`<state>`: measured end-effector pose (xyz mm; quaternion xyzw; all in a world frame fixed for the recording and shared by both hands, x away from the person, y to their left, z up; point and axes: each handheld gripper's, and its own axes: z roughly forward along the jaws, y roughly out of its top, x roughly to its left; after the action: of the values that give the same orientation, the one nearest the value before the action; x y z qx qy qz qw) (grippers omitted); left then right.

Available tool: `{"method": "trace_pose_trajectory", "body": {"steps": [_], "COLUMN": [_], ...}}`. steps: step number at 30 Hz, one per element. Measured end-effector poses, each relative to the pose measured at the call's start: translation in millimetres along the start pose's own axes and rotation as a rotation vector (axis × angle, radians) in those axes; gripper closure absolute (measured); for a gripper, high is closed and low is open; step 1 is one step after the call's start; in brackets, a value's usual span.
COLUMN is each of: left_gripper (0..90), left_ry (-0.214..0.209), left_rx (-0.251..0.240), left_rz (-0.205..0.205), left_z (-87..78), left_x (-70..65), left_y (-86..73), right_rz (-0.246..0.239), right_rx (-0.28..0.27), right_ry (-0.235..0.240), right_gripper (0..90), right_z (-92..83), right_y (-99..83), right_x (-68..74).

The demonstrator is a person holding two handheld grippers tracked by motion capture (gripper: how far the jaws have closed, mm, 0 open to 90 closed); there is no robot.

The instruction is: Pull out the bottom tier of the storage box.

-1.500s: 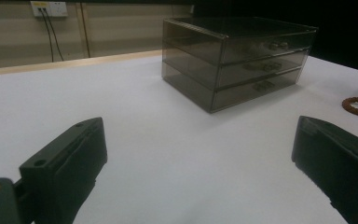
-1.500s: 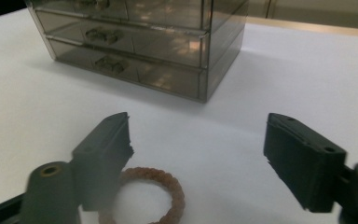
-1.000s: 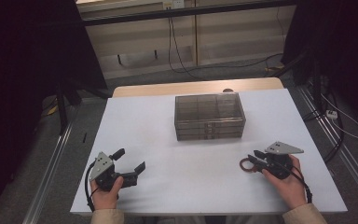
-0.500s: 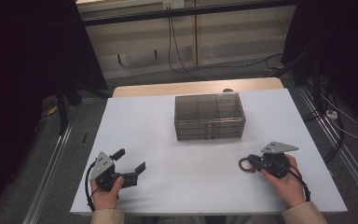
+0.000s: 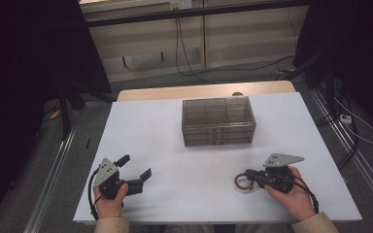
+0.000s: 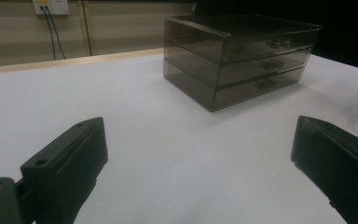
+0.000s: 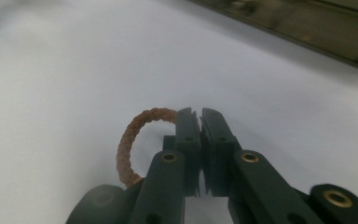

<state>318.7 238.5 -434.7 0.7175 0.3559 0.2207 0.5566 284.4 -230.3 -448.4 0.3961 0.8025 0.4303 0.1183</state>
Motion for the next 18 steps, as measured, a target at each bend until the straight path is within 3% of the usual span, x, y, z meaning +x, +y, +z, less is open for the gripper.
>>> {"method": "trace_pose_trajectory", "body": {"steps": [5, 7, 13, 16, 18], "left_gripper": [3.7, 3.6, 3.7, 3.6, 3.6], "left_ry": [0.0, -0.002, -0.001, -0.001, -0.002], "left_rx": [0.001, 0.004, 0.004, 0.003, 0.005], "left_rz": [0.001, 0.004, 0.003, 0.003, 0.002], "left_z": [0.5, 0.6, 0.7, 0.7, 0.9], "left_x": [-0.8, -1.0, -1.5, -1.4, -1.1], "left_y": [-0.1, 0.1, -0.1, -0.1, -0.3], "right_rz": [-0.02, -0.051, -0.063, -0.048, -0.048], "right_rx": [0.012, 0.022, 0.043, 0.038, 0.02], "right_ry": [0.062, 0.084, 0.102, 0.099, 0.063], "right_gripper": [86.5, 86.5, 85.5, 74.2, 64.0], "right_z": [4.1, 6.5, 13.7, 15.9, 15.3], "right_y": [-0.5, -0.1, -2.0, -2.7, -1.2], "right_x": [18.4, 30.3, 36.1, 34.7, 33.2]}}
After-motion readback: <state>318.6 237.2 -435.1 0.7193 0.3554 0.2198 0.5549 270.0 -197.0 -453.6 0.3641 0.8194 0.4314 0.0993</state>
